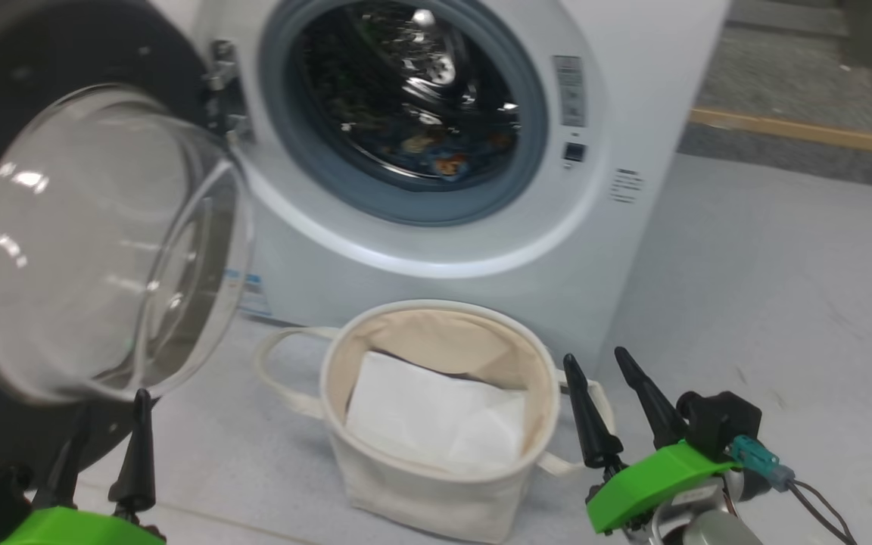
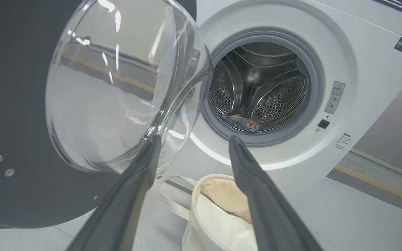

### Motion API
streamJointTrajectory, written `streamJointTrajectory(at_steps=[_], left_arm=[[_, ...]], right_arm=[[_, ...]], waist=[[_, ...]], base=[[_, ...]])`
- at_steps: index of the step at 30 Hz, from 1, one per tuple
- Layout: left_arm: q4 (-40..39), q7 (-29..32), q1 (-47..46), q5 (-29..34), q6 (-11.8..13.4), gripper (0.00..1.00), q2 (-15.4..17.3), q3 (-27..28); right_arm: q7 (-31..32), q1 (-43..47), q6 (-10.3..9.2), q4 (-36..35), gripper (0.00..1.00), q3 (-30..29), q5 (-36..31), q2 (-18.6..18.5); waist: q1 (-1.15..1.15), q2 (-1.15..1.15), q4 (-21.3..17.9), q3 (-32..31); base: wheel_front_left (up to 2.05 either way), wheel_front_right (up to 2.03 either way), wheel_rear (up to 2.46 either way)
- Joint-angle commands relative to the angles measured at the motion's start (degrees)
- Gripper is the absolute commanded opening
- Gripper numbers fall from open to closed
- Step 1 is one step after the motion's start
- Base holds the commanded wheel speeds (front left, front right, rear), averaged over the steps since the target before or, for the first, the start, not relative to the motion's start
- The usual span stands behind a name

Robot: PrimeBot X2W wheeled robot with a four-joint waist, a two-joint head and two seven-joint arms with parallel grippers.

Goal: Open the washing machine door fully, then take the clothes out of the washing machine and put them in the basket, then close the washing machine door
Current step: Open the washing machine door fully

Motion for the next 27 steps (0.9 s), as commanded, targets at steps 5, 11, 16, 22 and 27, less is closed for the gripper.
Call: streamJointTrajectory(at_steps=[5, 11, 16, 22, 27], left_arm=[[-2.62, -0.71, -1.24, 0.08, -1.09, 1.00, 0.69, 0.90], [-3.37, -2.15, -0.05, -0.25, -1.85, 1.00, -0.69, -0.40], [-4.12, -2.77, 0.22, 0.66, -1.82, 1.00, -0.74, -1.32], [-4.42, -2.37, -0.16, 1.62, -1.48, 1.00, -0.42, -2.32], [-4.43, -1.99, -0.27, 1.87, -1.17, 1.00, -0.28, -2.68]], right_arm=[[0.12, -3.82, 0.07, -2.75, 1.00, 0.72, -1.09, 0.51], [0.49, -4.47, 0.07, -3.85, 1.00, -0.90, -1.83, -0.03], [1.26, -4.62, 0.07, -4.65, 1.00, -1.26, -2.20, -0.30], [1.76, -4.24, 0.07, -4.75, 1.00, -2.07, -2.56, -0.42], [1.73, -4.01, 0.07, -4.75, 1.00, -2.07, -2.28, -0.22]], waist=[[0.00, 0.00, -5.86, 1.07], [0.00, 0.00, -9.95, 1.32], [0.00, 0.00, -11.68, 1.85], [0.00, 0.00, -11.92, 1.98], [0.00, 0.00, -11.70, 1.98]], base=[[0.00, 0.00, 0.00], [0.00, 0.00, 0.00], [0.00, 0.00, 0.00], [0.00, 0.00, 0.00], [0.00, 0.00, 0.00]])
